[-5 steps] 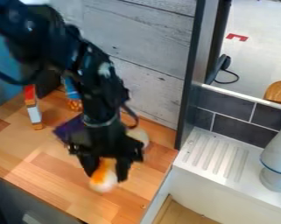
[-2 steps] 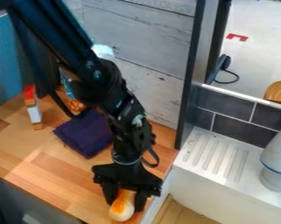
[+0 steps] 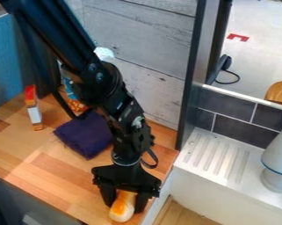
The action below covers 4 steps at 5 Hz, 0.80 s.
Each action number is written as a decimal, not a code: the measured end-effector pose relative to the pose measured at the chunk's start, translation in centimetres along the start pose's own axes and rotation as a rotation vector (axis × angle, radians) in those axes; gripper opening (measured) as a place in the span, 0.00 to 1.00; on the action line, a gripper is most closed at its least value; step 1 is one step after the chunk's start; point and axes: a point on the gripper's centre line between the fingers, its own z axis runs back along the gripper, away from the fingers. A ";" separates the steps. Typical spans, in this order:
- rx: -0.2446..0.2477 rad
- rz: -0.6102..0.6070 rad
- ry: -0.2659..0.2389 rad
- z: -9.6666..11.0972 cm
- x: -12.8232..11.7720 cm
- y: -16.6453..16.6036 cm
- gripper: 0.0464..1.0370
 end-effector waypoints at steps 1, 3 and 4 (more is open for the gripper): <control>-0.008 0.010 -0.006 1.4 -0.4 0.3 0.96; -0.064 0.058 -0.046 10.1 -1.3 1.9 0.96; -0.025 0.100 -0.082 14.9 -3.2 3.9 0.96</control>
